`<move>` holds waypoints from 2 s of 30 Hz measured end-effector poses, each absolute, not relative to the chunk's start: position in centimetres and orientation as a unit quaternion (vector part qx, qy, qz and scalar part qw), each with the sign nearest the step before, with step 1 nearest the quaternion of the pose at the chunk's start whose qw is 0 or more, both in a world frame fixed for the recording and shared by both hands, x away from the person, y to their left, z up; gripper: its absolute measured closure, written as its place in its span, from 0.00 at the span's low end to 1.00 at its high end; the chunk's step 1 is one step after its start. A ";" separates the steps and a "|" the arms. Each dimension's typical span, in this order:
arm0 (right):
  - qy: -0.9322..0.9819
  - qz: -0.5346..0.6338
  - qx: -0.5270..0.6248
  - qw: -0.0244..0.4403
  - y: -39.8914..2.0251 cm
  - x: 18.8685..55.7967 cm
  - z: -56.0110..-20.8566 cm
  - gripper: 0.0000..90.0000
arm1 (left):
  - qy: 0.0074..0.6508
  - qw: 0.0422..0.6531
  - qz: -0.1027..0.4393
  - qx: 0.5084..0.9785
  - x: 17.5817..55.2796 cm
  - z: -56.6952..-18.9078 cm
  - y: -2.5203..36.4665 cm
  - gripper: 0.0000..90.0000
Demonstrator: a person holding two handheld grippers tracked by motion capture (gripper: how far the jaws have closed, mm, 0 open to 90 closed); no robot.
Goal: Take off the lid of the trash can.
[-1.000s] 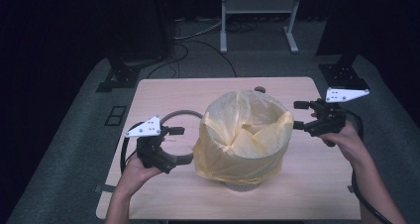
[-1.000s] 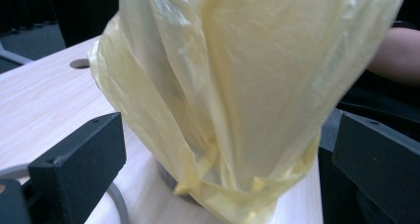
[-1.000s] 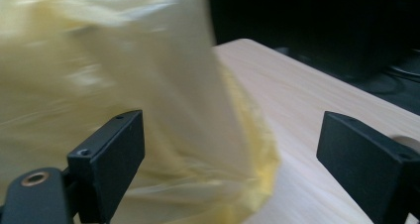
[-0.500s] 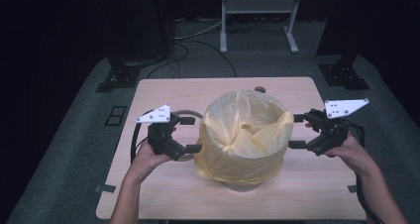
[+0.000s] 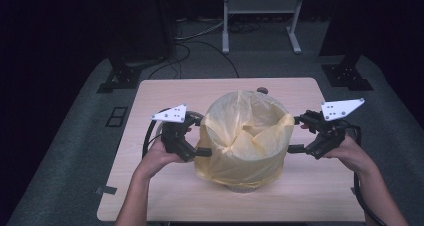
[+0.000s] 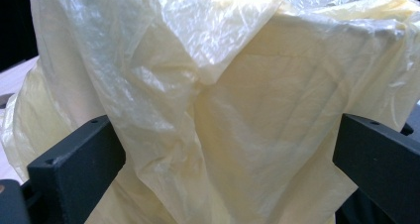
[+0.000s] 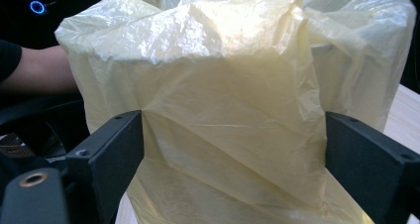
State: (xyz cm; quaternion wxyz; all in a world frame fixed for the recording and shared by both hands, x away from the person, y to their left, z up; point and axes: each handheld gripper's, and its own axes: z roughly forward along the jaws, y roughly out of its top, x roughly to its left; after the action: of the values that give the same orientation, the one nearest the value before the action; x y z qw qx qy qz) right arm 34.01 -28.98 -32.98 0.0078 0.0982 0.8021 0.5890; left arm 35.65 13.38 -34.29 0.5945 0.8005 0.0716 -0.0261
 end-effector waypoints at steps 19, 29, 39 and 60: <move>0.801 0.593 0.087 0.005 -24.4 32.3 -33.1 0.10 | 0.086 0.585 -0.014 0.806 32.5 -34.0 18.2 0.00; 0.794 0.603 0.075 0.000 -20.4 32.0 -33.5 0.10 | 0.102 0.582 -0.005 0.807 31.1 -33.9 22.1 0.00; 0.797 0.599 0.076 0.002 -19.5 31.9 -33.4 0.11 | 0.123 0.581 -0.001 0.805 30.8 -33.6 23.3 0.00; 0.800 0.595 0.073 0.010 -19.8 32.1 -31.9 0.11 | 0.075 0.532 0.052 0.842 29.6 -21.0 17.8 0.00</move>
State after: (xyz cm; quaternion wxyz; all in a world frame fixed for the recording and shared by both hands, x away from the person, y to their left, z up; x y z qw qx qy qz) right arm 32.05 -19.83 -31.92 0.0096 0.0731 0.8004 0.5950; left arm 29.63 17.80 -21.03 0.5318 0.8419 0.0751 0.0522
